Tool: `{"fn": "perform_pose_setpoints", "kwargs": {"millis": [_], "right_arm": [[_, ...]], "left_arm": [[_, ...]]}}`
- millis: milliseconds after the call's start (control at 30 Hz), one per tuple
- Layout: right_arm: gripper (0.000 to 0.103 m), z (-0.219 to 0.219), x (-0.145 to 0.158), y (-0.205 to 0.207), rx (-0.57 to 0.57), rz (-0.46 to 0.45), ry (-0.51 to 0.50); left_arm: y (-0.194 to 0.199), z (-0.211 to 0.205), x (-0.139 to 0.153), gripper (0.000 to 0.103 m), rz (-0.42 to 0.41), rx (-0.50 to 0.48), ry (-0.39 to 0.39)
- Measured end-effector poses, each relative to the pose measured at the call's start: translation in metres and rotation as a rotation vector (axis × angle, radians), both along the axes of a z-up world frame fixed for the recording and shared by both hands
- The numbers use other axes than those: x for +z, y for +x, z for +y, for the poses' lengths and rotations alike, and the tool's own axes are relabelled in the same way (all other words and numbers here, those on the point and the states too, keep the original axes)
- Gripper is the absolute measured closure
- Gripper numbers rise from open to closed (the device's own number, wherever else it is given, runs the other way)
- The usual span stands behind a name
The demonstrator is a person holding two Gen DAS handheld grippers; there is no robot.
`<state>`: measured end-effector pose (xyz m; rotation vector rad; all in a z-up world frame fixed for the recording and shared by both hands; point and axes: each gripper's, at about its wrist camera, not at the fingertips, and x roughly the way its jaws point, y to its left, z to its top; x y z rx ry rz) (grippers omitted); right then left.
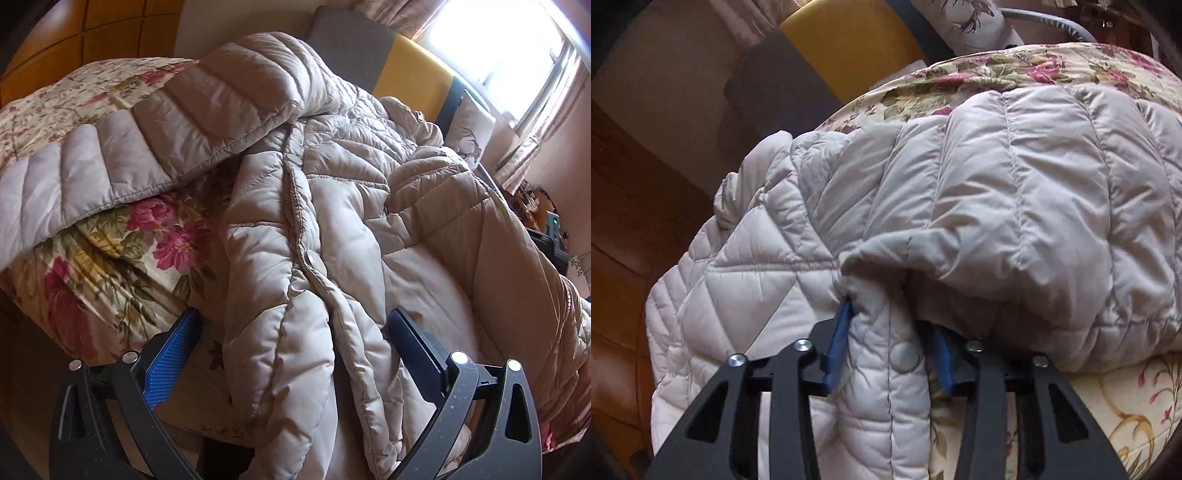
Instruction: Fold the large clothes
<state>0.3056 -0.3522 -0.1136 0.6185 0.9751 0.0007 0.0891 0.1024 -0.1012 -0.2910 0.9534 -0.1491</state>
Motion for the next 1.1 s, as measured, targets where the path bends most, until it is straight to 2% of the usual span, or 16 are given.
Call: {"fn": "perform_pose_setpoints", "kwargs": {"millis": [67,133,233,333,467,567,633,700,767,833,900,967,1033,1100], "right_arm": [[0.081,-0.001,0.000,0.014,-0.021,0.013,-0.045],[0.086,-0.008,0.007,0.027,-0.037,0.007,-0.142],[0.087,-0.019,0.018,0.044,-0.062,-0.027,-0.309],[0.087,-0.034,0.022,0.066,-0.083,-0.039,-0.410],[0.084,-0.041,0.008,0.071,-0.040,-0.007,-0.504],[0.068,-0.029,0.011,0.061,-0.029,-0.017,-0.564],[0.045,-0.019,0.018,0.046,-0.033,-0.031,-0.613],[0.025,-0.007,0.031,0.021,-0.056,-0.083,-0.640],[0.019,0.007,0.045,-0.001,-0.037,-0.153,-0.654],[0.009,0.027,0.051,-0.020,0.034,-0.201,-0.660],[0.007,0.047,0.047,-0.032,0.108,-0.210,-0.662],[0.006,0.063,0.032,-0.039,0.194,-0.171,-0.658],[0.006,0.074,0.013,-0.046,0.243,-0.118,-0.697],[0.005,0.079,0.008,-0.056,0.245,-0.123,-0.726]], "left_arm": [[0.000,0.001,-0.001,0.003,-0.003,-0.011,-0.005],[0.000,0.001,-0.002,0.003,-0.002,-0.009,-0.007],[-0.001,0.000,-0.001,0.003,-0.007,-0.013,-0.007],[0.001,-0.002,-0.001,0.003,-0.016,-0.032,-0.026],[0.006,-0.008,-0.006,0.003,-0.023,-0.042,0.010],[0.008,-0.013,-0.007,0.003,-0.035,-0.057,0.055],[0.009,-0.013,-0.008,0.003,-0.040,-0.052,0.069],[0.008,-0.012,-0.010,0.003,-0.050,-0.040,0.068],[0.006,-0.013,-0.012,0.003,-0.046,-0.033,0.068],[0.006,-0.014,-0.014,0.003,-0.046,-0.031,0.072],[0.004,-0.016,-0.015,0.003,-0.049,-0.035,0.088],[0.004,-0.019,-0.013,0.003,-0.035,-0.044,0.102],[0.002,-0.018,-0.010,0.012,-0.036,-0.047,0.098],[-0.001,-0.018,-0.007,0.023,-0.039,-0.056,0.088]]}}
